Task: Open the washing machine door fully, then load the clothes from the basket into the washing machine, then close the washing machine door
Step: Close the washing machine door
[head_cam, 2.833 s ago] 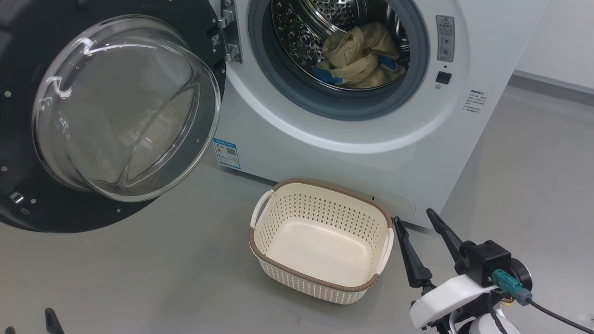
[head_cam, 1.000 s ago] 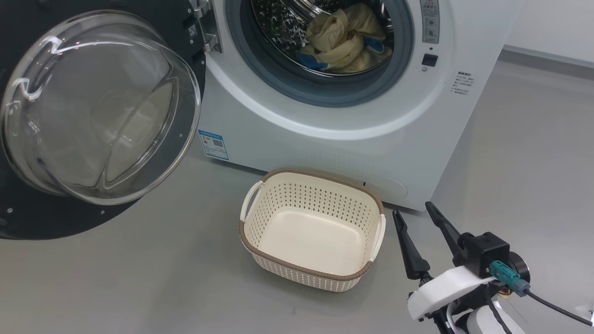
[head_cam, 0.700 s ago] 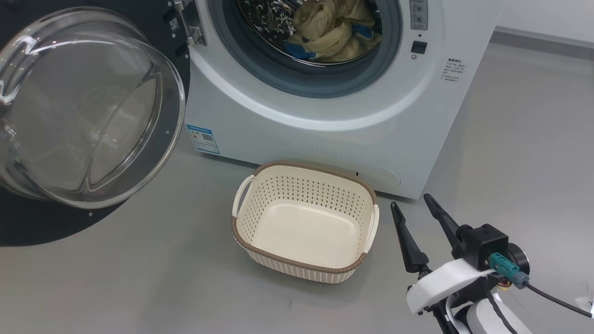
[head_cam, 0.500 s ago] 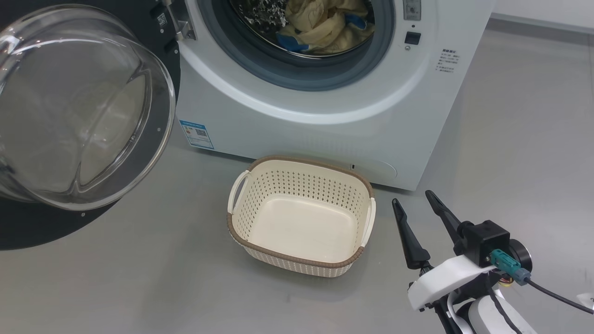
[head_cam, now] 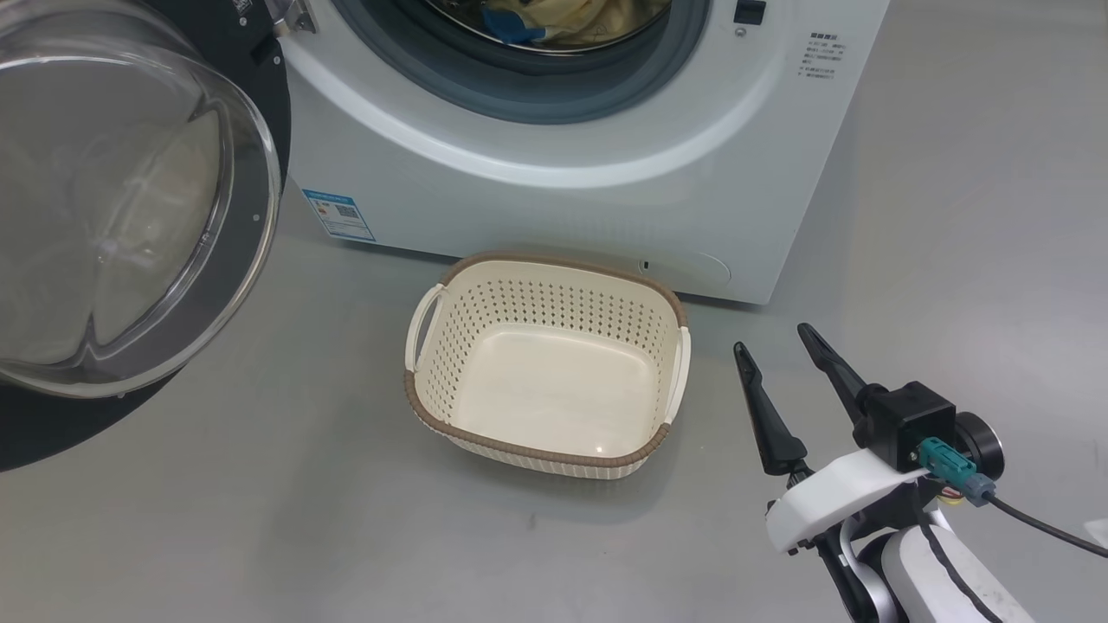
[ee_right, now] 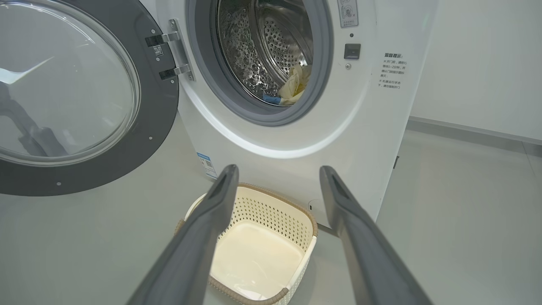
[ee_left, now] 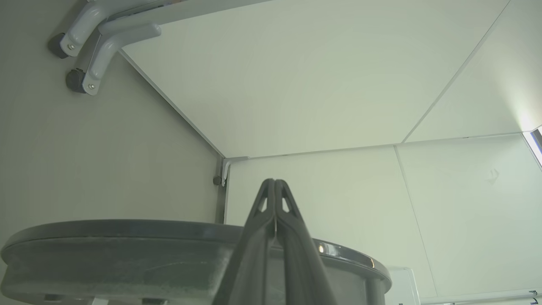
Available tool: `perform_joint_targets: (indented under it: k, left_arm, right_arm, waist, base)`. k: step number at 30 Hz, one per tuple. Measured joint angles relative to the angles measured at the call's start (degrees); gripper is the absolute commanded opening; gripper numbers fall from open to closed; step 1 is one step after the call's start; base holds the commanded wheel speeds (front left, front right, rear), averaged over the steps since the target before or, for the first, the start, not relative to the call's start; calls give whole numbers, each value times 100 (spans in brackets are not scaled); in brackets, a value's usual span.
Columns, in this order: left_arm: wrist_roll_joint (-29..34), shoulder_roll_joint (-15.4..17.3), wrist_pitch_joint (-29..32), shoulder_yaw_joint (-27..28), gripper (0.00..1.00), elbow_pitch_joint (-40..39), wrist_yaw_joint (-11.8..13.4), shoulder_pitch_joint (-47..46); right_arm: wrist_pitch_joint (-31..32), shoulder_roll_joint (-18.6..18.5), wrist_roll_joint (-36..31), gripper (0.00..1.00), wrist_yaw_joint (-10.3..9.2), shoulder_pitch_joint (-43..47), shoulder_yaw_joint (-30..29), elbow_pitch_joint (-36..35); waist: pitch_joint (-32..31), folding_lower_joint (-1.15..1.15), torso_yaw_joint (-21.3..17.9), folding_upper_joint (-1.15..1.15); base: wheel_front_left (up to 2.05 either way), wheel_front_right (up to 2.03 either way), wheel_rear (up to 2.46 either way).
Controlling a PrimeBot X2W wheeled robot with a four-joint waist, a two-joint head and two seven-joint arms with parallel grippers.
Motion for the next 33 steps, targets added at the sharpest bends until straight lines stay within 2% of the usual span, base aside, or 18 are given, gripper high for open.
perform_joint_targets:
  k: [15, 22, 33]
  left_arm:
    - [107, 308, -403, 31, 0, 532, -189, -310]
    - [365, 452, -580, -5, 0, 788, -248, -319]
    - [431, 543, -355, -341, 0, 1133, -303, -385]
  right_arm:
    - [144, -44, -89, 100, -49, -138, 23, -75]
    - [168, -48, -90, 100, -52, -181, 16, -96]
    - [194, -77, -88, 100, -54, -177, -33, -100]
  waist:
    - [361, 0, -231, 0]
    - [443, 0, -372, 0]
    - [474, 0, -392, 0]
  base:
    - [0, 0, 0]
    - [0, 0, 0]
    - [0, 0, 0]
